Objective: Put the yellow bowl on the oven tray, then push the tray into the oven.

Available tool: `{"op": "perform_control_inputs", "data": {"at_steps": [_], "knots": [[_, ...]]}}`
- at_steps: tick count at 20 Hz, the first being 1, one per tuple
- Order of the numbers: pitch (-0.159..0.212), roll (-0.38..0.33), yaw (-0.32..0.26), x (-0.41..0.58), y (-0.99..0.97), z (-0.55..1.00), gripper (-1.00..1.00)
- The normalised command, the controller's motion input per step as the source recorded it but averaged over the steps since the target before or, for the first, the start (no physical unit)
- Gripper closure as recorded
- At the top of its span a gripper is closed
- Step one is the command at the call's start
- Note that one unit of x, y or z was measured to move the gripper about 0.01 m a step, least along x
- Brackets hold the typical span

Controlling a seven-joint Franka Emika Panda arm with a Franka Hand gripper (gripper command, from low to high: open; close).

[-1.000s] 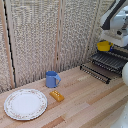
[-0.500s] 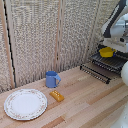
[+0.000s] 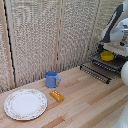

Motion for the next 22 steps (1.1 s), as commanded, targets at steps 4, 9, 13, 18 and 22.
{"op": "perform_control_inputs", "data": {"at_steps": [4,9,13,18,22], "knots": [[0.007,0.0,-0.022,0.001,0.0,0.0,-1.0],[-0.007,-0.037,-0.108,0.036,0.1,0.09,-1.0],[-0.016,-0.167,-0.051,0.014,0.31,0.65,-1.0],[0.016,-0.089,0.044,0.056,0.22,0.91,-1.0],[0.155,-0.096,0.188,0.087,0.32,0.63,-1.0]]}}
